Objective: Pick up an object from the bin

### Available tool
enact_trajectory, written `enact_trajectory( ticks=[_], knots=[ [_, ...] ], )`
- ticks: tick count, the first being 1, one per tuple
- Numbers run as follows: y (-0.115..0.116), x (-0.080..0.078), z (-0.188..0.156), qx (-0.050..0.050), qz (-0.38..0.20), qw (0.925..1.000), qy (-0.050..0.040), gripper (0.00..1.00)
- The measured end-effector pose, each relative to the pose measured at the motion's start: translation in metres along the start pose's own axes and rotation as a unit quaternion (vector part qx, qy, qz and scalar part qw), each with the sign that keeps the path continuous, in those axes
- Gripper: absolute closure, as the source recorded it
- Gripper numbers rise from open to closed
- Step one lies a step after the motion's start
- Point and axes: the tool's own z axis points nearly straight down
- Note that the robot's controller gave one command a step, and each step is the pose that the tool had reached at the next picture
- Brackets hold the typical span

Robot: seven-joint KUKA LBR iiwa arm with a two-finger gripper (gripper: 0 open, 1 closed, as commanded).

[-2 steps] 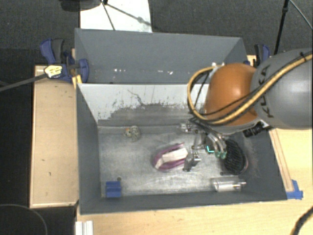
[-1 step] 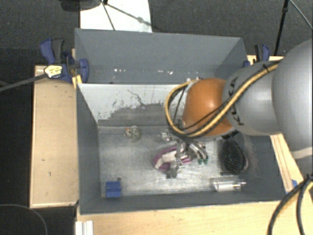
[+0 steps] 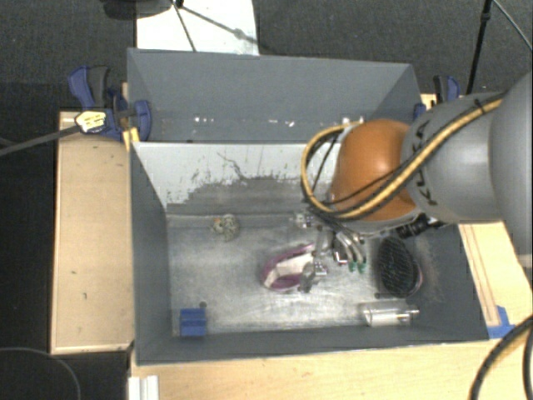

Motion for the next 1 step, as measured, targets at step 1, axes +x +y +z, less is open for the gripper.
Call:
enact_trajectory(
  ticks=[1],
  knots=[
    [0.0041, 0.0110, 0.0010, 0.000, 0.018, 0.9998, 0.0038, 0.00]
  ],
)
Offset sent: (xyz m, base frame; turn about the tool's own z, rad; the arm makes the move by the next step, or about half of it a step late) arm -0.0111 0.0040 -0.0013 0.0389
